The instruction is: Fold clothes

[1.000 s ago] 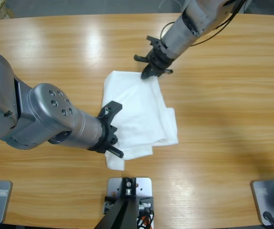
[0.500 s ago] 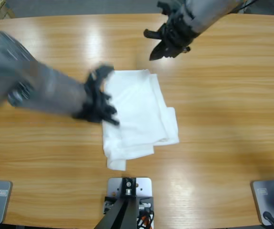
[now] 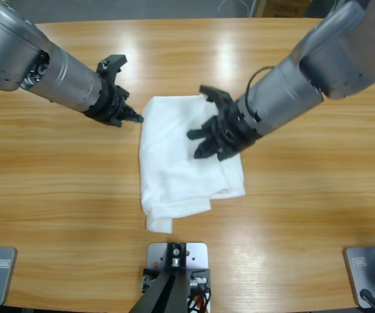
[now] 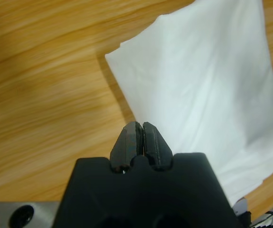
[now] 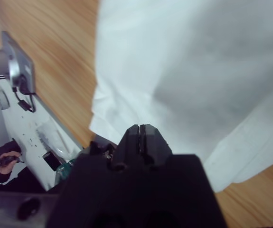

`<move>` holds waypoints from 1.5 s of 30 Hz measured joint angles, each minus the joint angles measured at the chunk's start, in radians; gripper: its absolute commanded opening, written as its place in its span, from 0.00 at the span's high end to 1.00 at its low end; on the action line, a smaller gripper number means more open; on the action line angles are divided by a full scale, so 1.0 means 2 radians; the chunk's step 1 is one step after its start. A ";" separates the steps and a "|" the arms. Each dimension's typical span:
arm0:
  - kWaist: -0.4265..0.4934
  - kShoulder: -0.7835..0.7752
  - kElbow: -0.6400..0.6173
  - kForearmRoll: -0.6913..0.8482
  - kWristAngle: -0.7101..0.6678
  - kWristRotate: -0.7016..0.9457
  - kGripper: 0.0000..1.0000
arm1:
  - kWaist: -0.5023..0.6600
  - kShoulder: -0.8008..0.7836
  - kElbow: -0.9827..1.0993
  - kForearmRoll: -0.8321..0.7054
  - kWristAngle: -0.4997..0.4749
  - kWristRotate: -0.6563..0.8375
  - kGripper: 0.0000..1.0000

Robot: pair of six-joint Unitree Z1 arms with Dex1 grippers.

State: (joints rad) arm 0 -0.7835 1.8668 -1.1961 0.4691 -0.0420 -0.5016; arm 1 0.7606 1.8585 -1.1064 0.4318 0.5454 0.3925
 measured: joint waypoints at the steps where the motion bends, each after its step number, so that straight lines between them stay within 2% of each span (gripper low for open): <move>1: 0.000 0.003 0.000 -0.003 -0.001 0.000 1.00 | 0.000 0.002 0.012 -0.009 0.000 0.002 1.00; 6: 0.000 0.013 -0.011 -0.006 -0.006 0.000 1.00 | 0.000 0.014 0.061 -0.044 0.000 0.005 1.00; 12: 0.000 0.014 -0.038 -0.006 -0.018 0.000 1.00 | 0.000 0.033 0.070 -0.065 0.000 0.006 1.00; 27: 0.000 0.051 -0.045 -0.006 -0.036 0.000 1.00 | 0.000 0.038 0.079 -0.070 -0.004 0.020 1.00; 32: 0.002 0.087 -0.052 -0.006 -0.036 0.000 1.00 | 0.001 0.035 0.079 -0.065 -0.011 0.021 1.00; 37: 0.026 0.113 -0.076 0.005 -0.038 0.000 1.00 | 0.001 0.028 0.079 -0.050 -0.018 0.021 1.00; 45: 0.100 0.119 -0.093 0.020 -0.038 0.012 1.00 | 0.001 0.023 0.085 -0.041 -0.021 0.024 1.00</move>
State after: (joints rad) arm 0 -0.5835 2.1047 -1.3816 0.5095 -0.1178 -0.4769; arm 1 0.7632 1.9039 -0.9358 0.3490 0.5030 0.4405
